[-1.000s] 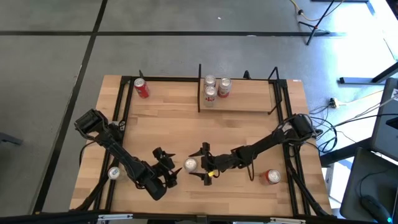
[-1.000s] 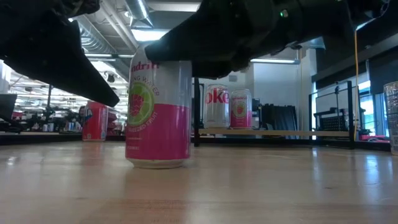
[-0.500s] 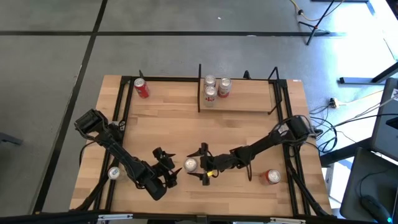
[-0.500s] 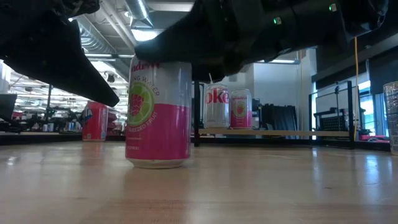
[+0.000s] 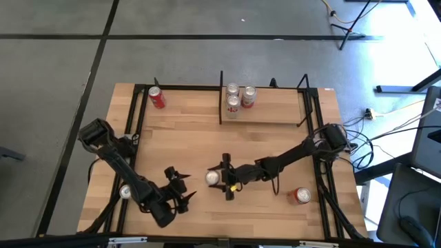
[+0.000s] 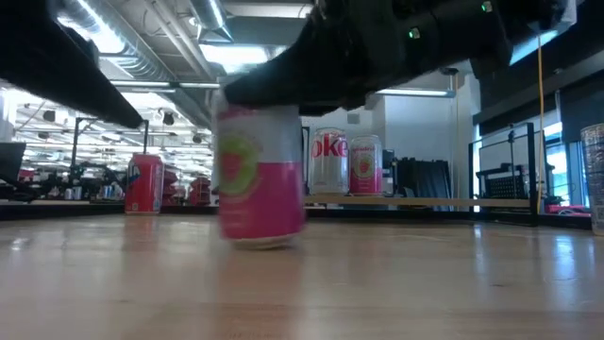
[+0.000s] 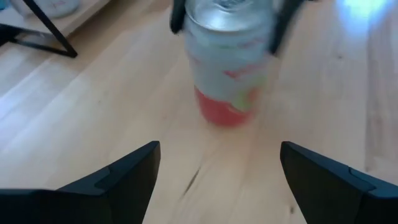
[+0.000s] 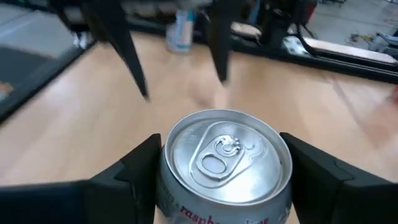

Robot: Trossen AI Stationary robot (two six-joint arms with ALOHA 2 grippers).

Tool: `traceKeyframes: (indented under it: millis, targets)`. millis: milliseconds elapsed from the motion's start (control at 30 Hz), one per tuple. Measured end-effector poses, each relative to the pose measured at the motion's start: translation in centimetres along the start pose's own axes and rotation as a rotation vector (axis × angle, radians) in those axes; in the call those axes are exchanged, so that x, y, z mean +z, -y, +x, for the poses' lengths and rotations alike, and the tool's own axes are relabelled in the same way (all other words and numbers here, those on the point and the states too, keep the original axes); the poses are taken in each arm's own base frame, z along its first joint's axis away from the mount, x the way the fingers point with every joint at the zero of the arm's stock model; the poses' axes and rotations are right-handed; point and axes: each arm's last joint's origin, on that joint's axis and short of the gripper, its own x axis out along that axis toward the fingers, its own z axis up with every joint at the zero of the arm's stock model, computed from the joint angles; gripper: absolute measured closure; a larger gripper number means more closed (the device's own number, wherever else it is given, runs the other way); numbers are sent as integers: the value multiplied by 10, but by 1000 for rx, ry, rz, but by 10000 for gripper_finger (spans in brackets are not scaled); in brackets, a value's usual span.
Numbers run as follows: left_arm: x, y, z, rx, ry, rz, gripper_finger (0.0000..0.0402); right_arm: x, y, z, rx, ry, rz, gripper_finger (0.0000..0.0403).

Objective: Place canned beverage on shelf
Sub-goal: Put the pink white soda can on the shelf aligned with the other pink white soda can

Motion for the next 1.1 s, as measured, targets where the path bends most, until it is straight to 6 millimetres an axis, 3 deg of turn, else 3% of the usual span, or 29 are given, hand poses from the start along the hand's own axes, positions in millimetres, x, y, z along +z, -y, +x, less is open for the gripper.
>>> traceKeyframes:
  millis: [233,433,600,867,1100]
  targets:
    - [10,-12,-21,-48,-40,12,75,36,20,-40,-40,-93,-94,154]
    - [14,-19,-26,-45,-68,106,75,47,60,-76,-141,-115,-85,154]
    - [20,-29,-23,-36,-121,198,75,26,104,-104,-180,-142,-57,154]
    - [33,-42,-19,-35,-163,293,75,-10,174,-152,-144,-45,50,154]
    - [41,-50,-9,7,-149,382,75,-31,218,-172,-168,24,73,154]
